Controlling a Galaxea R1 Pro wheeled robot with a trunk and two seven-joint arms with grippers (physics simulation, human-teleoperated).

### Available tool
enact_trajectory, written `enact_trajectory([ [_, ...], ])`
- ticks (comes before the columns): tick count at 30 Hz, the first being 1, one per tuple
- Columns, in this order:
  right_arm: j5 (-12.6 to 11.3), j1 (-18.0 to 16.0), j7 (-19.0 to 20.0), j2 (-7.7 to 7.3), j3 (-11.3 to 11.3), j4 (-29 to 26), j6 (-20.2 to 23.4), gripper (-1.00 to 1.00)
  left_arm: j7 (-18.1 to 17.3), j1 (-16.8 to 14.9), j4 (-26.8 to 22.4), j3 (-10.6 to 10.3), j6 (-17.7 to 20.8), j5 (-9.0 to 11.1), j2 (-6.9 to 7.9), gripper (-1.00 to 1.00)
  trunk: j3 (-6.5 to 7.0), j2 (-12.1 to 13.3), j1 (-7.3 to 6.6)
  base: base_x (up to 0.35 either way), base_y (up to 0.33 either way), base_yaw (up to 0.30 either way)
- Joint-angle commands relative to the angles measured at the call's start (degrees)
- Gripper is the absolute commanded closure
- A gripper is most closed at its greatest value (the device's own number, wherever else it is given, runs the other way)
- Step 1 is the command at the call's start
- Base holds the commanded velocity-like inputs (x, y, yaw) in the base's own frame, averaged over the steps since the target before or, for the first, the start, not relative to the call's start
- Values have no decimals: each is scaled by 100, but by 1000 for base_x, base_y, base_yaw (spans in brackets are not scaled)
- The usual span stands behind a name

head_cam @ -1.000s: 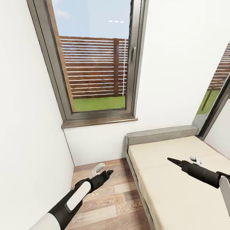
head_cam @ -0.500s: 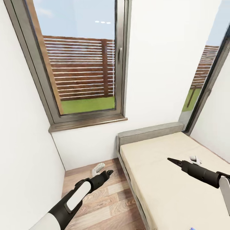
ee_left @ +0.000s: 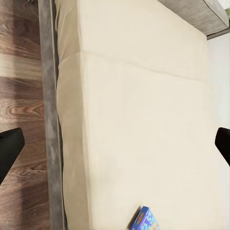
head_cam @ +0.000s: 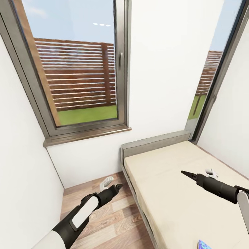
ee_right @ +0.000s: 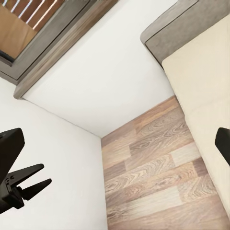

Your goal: Put all the toys in the child's room - the three board games (two on the bed and one on the table), the two jigsaw puzzles on the table, and the tennis ball on the table - inside the toy box on the table in the child's room.

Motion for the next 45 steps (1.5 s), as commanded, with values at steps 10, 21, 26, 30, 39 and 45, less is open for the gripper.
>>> enact_trajectory([
  [10,18,-7,32,0,-6,-1,25,-100,47,-7,-12,-20,-2,54,7,-100,-12,-13,4,0,0,-12],
  [21,18,-7,33,0,-7,-1,29,-100,47,-7,-10,-20,-2,54,7,-100,-12,-13,4,0,0,-127],
  [26,18,-7,33,0,-7,-1,30,-100,47,-7,-12,-20,-2,54,7,-100,-12,-13,4,0,0,-240],
  [30,23,-7,32,0,-5,-1,30,-100,47,-7,-12,-20,-2,54,7,-100,-12,-13,4,0,0,-262],
  [39,26,-7,-72,0,-6,2,26,-100,47,-7,-12,-27,-2,54,7,-100,-12,-13,4,0,0,-184],
  [45,27,-7,-256,0,-8,15,23,-100,47,-7,12,-37,-5,56,2,-100,-12,-13,4,0,0,-45],
])
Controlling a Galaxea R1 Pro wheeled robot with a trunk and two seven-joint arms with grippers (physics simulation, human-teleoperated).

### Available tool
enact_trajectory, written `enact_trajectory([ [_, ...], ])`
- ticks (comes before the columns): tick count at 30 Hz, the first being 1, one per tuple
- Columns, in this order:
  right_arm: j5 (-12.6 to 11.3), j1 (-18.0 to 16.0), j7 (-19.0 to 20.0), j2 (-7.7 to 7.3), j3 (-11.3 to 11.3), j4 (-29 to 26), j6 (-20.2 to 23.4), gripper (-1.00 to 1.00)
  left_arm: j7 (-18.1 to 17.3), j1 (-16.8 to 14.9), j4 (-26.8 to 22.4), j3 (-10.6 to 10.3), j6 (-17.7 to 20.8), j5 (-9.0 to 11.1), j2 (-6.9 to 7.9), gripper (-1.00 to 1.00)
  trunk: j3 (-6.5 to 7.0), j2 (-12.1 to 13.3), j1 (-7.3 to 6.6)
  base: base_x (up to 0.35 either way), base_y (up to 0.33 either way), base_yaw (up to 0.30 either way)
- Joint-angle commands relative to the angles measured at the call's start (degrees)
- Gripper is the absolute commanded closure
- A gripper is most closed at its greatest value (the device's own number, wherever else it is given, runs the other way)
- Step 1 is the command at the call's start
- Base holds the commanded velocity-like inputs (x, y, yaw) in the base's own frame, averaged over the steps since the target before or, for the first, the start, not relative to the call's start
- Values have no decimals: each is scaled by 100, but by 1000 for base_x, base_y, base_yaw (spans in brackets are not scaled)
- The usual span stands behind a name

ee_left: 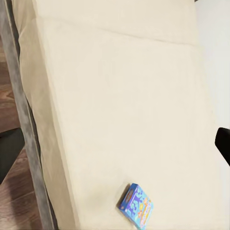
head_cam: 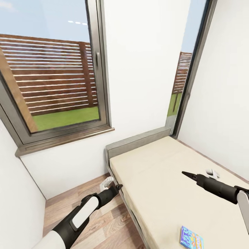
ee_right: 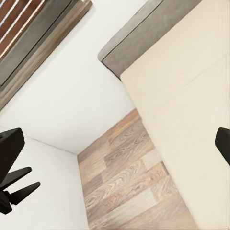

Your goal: Put all the toys in the child's room - the three board games (two on the bed and one on the table), the two jigsaw puzzles on the table, and the tennis ball on the table - inside the toy box on the table in the child's room.

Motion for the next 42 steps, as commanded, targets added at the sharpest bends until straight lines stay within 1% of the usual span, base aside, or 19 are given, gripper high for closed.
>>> enact_trajectory([
  [1,18,-7,-15,1,-8,-1,28,-100,47,-7,-12,-13,-2,57,7,-100,-13,-13,4,0,0,-19],
  [6,15,-7,-121,1,-8,-1,28,-100,49,-7,-2,29,-1,75,35,-100,-13,-13,4,0,0,-12],
  [9,15,-7,-192,1,-8,4,27,-100,63,-7,62,73,6,65,104,-100,-13,-13,4,0,0,-6],
  [11,16,-7,-223,1,-8,5,27,-100,68,-7,122,79,6,54,121,-100,-13,-13,4,0,0,-4],
  [15,14,-7,-394,1,-12,7,27,-100,67,-7,615,86,12,-19,158,-100,-13,-13,4,0,0,-2],
  [20,15,-7,-521,1,-16,8,31,-100,61,-7,832,81,19,-47,168,-100,-13,-13,4,0,0,-1],
  [24,16,-7,-628,1,-15,8,35,-100,59,-7,908,84,27,-55,171,-100,-13,-13,4,0,0,0],
  [26,17,-7,-780,1,-12,9,38,-100,58,-7,957,91,33,-58,175,-100,-13,-13,4,0,0,0],
  [29,15,-7,-867,1,-12,9,40,-100,58,-7,974,93,37,-59,178,-100,-13,-13,4,0,0,0],
  [31,13,-7,-1052,1,-11,9,41,-100,54,-7,999,95,43,-58,181,-100,-13,-13,4,0,0,0],
  [32,13,-7,-1052,1,-11,9,41,-100,54,-7,999,95,43,-58,181,-100,-13,-13,4,0,0,0],
  [34,12,-7,-1217,1,-10,9,43,-100,51,-7,1015,92,48,-56,183,-100,-13,-13,4,0,0,0],
  [41,10,-7,-1413,-1,-9,13,52,-100,49,-7,1042,90,94,-53,185,-100,-13,-13,4,0,0,0],
  [42,7,-7,-1438,-3,-9,12,54,-100,48,-7,1056,92,135,-51,185,-100,-31,-53,26,0,0,0],
])
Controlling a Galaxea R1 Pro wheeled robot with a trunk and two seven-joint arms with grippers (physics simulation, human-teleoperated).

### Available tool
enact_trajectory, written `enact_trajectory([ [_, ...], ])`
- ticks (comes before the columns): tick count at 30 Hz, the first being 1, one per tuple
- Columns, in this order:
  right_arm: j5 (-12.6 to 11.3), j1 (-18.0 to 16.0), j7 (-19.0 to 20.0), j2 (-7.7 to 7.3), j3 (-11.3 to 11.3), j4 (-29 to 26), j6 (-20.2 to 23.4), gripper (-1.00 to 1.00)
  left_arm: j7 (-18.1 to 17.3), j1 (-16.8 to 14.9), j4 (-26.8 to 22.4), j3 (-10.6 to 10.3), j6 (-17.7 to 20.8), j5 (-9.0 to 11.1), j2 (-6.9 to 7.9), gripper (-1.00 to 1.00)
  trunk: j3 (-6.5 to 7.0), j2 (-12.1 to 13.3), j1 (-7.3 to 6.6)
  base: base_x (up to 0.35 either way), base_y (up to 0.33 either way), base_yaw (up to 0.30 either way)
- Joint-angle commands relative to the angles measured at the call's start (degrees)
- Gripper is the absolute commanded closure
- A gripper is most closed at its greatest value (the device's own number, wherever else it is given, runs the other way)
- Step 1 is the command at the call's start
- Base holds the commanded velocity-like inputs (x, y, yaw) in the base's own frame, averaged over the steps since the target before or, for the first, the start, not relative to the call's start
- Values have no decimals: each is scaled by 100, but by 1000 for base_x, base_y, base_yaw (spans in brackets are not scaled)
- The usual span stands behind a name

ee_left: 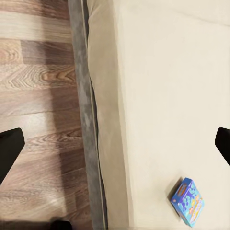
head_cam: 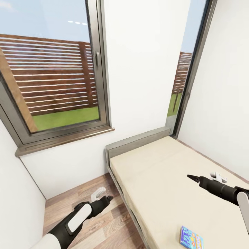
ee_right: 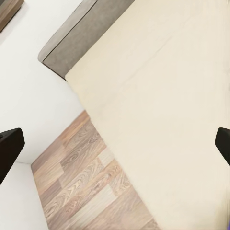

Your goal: Put all the toys in the child's room - the three board games (two on the bed and one on the table), the two jigsaw puzzles on the table, and the tennis ball on the table - inside the toy box on the table in the child's room.

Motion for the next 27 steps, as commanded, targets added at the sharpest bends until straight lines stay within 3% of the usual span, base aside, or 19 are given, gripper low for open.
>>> enact_trajectory([
  [1,41,-7,52,1,-9,-2,26,-100,49,-6,-14,-29,-2,55,8,-100,-32,-55,26,0,0,0],
  [15,-13,-7,-13,1,6,-42,35,-100,47,-6,118,-19,435,65,37,-100,-283,-617,334,0,0,0],
  [21,0,-7,-24,-1,21,-65,41,-100,16,-6,649,-38,488,99,23,-100,-391,-857,465,0,0,-12],
  [27,6,-7,-27,-2,19,-66,33,-100,-27,-6,852,-45,499,355,2,-100,-498,-1098,597,0,0,-11],
])
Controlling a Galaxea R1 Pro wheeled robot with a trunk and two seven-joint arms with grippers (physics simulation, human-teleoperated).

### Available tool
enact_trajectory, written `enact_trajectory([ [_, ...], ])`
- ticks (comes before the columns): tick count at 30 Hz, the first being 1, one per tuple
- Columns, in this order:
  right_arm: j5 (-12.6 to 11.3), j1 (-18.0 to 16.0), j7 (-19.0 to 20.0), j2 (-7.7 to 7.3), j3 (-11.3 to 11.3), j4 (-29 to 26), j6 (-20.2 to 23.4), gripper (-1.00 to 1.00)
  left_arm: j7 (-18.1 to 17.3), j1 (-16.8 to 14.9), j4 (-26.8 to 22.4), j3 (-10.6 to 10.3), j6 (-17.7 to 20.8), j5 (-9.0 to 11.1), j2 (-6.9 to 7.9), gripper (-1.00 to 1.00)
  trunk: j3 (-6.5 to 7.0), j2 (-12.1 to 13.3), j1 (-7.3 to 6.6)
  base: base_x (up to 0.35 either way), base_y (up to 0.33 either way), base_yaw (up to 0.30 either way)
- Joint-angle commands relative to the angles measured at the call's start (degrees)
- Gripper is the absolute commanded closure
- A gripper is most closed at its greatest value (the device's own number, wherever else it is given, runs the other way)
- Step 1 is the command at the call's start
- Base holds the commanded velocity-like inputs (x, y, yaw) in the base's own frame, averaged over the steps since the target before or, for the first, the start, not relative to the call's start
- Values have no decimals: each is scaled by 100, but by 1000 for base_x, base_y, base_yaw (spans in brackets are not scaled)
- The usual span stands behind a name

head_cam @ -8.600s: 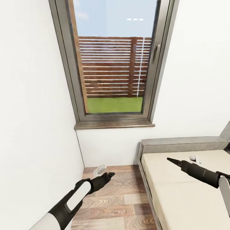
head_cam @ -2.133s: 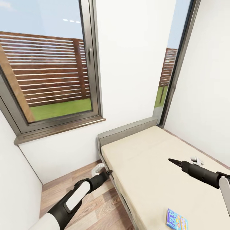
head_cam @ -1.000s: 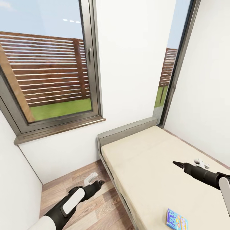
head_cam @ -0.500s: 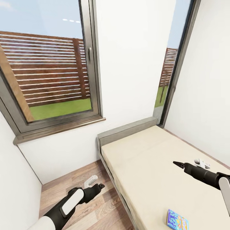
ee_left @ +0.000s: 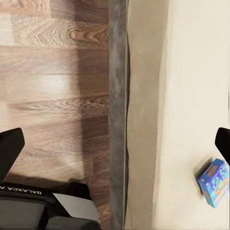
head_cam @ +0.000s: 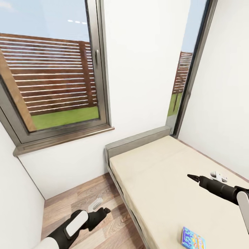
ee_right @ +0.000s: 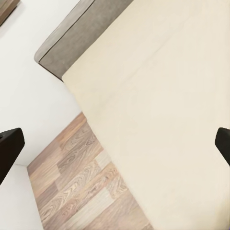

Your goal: Put all the toys in the child's room - the three board games (two on the bed and one on the table), the two jigsaw puzzles on the table, and the tennis ball on the table - inside the toy box on the table in the child's room.

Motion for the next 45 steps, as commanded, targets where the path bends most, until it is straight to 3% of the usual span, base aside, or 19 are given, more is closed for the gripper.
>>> enact_trajectory([
  [1,44,-7,54,2,-10,-3,24,-100,46,-5,3,-41,-2,163,4,-100,-29,-51,25,0,0,-5],
  [2,44,-7,54,2,-10,-3,24,-100,46,-5,3,-41,-2,163,4,-100,-47,-91,47,0,0,-5],
  [7,45,-7,53,2,-11,-3,19,-100,35,-5,49,-50,-2,535,-20,-100,-136,-292,156,0,0,-3],
  [14,59,-7,32,0,-8,18,25,-100,30,-5,69,-58,-1,760,-79,-100,-262,-573,310,0,0,-1],
  [15,90,-7,-127,-1,1,232,34,-100,29,-5,67,-61,1,797,-97,-100,-280,-613,332,0,0,0],
  [24,114,-51,-688,-2,90,667,36,-100,25,-5,59,-64,3,824,-111,-100,-442,-974,530,0,0,0],
  [37,88,-72,-934,4,210,813,40,-100,20,-5,59,-50,9,839,-116,-100,-675,-1495,815,0,0,0],
  [38,85,-75,-955,14,526,896,44,-100,20,-5,67,-42,14,840,-116,-100,-693,-1535,837,0,0,0],
  [39,85,-75,-955,14,526,896,44,-100,20,-5,67,-42,14,840,-116,-100,-711,-1575,859,0,0,0],
  [43,71,-76,-967,15,956,1114,44,-100,19,-5,80,-32,18,841,-112,-100,-782,-1736,947,0,0,-7],
  [45,66,-76,-969,15,1017,1144,44,-100,19,-5,84,-30,18,842,-111,-100,-818,-1816,991,0,0,-40],
])
